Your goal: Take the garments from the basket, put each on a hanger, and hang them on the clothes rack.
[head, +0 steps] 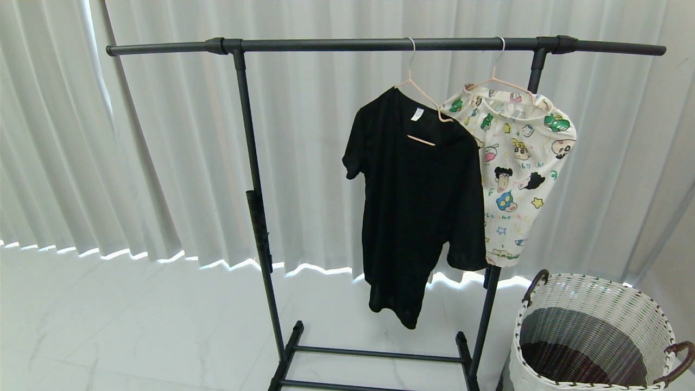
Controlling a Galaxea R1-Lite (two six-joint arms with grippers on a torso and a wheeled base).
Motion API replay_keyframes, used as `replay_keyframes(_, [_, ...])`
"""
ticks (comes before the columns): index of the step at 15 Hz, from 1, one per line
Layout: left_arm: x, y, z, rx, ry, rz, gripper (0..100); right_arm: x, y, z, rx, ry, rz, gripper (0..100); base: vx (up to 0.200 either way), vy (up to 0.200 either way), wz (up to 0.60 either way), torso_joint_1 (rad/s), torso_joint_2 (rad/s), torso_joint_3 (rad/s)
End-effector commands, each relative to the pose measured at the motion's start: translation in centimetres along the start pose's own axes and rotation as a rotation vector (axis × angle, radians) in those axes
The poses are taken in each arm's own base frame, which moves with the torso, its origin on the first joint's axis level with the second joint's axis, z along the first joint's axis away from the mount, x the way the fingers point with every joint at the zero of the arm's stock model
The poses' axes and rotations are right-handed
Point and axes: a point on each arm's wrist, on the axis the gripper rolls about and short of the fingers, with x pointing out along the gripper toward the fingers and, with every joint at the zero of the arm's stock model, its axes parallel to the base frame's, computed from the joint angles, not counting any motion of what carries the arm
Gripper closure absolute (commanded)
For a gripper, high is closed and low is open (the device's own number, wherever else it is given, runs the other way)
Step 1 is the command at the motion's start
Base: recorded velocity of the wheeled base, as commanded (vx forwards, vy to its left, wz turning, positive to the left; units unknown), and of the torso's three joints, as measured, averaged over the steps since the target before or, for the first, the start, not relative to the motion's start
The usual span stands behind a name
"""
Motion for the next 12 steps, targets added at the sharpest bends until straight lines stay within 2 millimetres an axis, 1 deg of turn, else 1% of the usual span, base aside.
replay_keyframes(1, [-0.01,0.0,-0.02,0.0,0.0,0.0,0,0.0,0.0,-0.01,0.0,-0.001,0.0,0,0.0,0.0,0.0,0.0,0.0,0.0])
replay_keyframes(12, [-0.01,0.0,0.0,0.0,-0.001,0.0,0,0.0,0.0,-0.01,0.0,-0.001,0.001,0,0.0,0.0,0.0,0.0,0.0,0.0])
